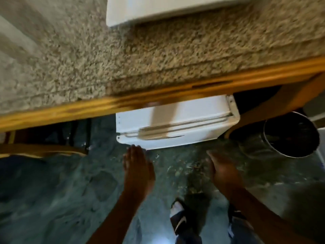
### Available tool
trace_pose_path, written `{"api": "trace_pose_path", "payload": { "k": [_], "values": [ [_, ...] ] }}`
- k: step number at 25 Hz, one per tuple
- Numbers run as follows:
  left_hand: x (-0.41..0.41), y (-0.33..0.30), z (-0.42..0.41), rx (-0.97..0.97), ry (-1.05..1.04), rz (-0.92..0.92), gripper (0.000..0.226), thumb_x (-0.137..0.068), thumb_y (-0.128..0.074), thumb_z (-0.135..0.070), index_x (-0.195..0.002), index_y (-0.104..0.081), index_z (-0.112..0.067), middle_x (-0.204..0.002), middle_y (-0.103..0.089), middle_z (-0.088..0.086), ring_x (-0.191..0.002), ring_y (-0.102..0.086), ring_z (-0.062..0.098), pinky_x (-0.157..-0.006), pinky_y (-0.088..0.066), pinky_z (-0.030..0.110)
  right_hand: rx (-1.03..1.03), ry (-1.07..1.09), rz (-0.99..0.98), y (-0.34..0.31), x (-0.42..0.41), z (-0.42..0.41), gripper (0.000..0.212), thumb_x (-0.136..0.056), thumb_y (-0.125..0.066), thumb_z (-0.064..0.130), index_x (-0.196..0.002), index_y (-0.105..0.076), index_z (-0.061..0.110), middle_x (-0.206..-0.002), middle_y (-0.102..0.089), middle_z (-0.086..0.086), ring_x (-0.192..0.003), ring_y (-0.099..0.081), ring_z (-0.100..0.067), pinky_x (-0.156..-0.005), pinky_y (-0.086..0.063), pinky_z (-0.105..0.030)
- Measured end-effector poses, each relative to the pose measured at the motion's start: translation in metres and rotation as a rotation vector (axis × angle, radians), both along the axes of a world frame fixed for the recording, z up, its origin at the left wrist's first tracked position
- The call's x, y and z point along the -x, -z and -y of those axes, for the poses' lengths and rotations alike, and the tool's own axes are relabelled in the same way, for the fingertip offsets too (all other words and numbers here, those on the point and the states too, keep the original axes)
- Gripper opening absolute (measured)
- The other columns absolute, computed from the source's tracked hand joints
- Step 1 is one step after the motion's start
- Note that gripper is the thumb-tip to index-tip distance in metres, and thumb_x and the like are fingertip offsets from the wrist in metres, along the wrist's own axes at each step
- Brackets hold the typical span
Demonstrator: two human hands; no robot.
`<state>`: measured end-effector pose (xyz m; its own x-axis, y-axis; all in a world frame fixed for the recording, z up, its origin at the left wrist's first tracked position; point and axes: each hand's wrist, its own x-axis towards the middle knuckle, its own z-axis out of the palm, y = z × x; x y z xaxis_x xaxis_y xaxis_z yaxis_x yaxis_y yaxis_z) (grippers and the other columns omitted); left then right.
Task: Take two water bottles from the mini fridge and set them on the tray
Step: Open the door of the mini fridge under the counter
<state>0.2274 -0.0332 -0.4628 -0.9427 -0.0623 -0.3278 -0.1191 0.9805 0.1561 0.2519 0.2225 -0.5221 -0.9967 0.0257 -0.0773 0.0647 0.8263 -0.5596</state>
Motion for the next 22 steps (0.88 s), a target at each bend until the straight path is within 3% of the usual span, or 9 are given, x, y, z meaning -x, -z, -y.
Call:
{"api": "trace_pose_path", "payload": {
  "k": [2,4,8,11,14,17,22],
  "values": [
    [0.027,0.019,0.032,0.044,-0.028,0.0,0.064,-0.095,-0.045,-0.027,-0.145,-0.021,0.006,-0.154,-0.021,0.031,-0.143,-0.018,0.043,-0.118,-0.015,0.052,-0.018,-0.035,-0.083,0.002,0.028,0.025,0.035,-0.093,-0.049,0.023,-0.111,-0.066,-0.002,-0.106,-0.068,-0.027,-0.097,-0.065,-0.04,-0.09,-0.051,-0.043],
    [0.051,0.032,0.05,0.098,0.063,-0.01,0.065,-0.097,-0.041,-0.033,-0.146,-0.022,0.004,-0.152,-0.025,0.03,-0.141,-0.024,0.042,-0.116,-0.02,0.05,-0.054,-0.12,-0.168,0.001,0.058,0.048,0.03,-0.087,-0.062,0.012,-0.113,-0.065,-0.004,-0.112,-0.065,-0.027,-0.104,-0.061,-0.04,-0.096,-0.046,-0.039],
    [0.068,0.044,0.063,0.173,0.22,-0.002,0.059,-0.096,-0.039,-0.041,-0.138,-0.036,0.001,-0.138,-0.044,0.027,-0.127,-0.039,0.041,-0.108,-0.032,0.05,-0.178,-0.288,-0.115,-0.003,0.099,0.078,0.04,-0.087,-0.06,0.016,-0.118,-0.056,-0.008,-0.12,-0.058,-0.029,-0.111,-0.053,-0.043,-0.101,-0.043,-0.043],
    [0.068,0.05,0.066,0.191,0.24,-0.019,0.062,-0.094,-0.04,-0.043,-0.139,-0.035,-0.001,-0.14,-0.042,0.025,-0.128,-0.038,0.04,-0.109,-0.03,0.05,-0.239,-0.358,-0.031,0.005,0.11,0.084,0.048,-0.091,-0.052,0.026,-0.128,-0.048,-0.005,-0.133,-0.049,-0.024,-0.123,-0.044,-0.038,-0.109,-0.033,-0.04],
    [0.072,0.055,0.066,0.173,0.237,-0.034,0.064,-0.094,-0.039,-0.044,-0.141,-0.031,-0.002,-0.147,-0.037,0.021,-0.133,-0.035,0.038,-0.108,-0.032,0.049,-0.282,-0.335,-0.034,0.01,0.112,0.087,0.049,-0.09,-0.051,0.032,-0.129,-0.046,0.003,-0.132,-0.047,-0.018,-0.121,-0.041,-0.034,-0.105,-0.033,-0.039],
    [0.078,0.056,0.063,0.198,0.211,-0.042,0.062,-0.092,-0.041,-0.046,-0.138,-0.035,-0.004,-0.139,-0.043,0.02,-0.124,-0.042,0.039,-0.096,-0.04,0.05,-0.337,-0.295,-0.043,0.012,0.112,0.091,0.046,-0.089,-0.052,0.033,-0.126,-0.047,0.005,-0.129,-0.047,-0.02,-0.114,-0.043,-0.036,-0.097,-0.037,-0.041],
    [0.08,0.059,0.061,0.211,0.169,-0.01,0.061,-0.09,-0.045,-0.042,-0.138,-0.035,-0.006,-0.138,-0.042,0.018,-0.122,-0.041,0.04,-0.092,-0.041,0.052,-0.426,-0.327,-0.017,0.016,0.112,0.09,0.049,-0.087,-0.056,0.02,-0.132,-0.045,0.004,-0.135,-0.046,-0.024,-0.116,-0.043,-0.039,-0.097,-0.035,-0.042]
  ]
}}
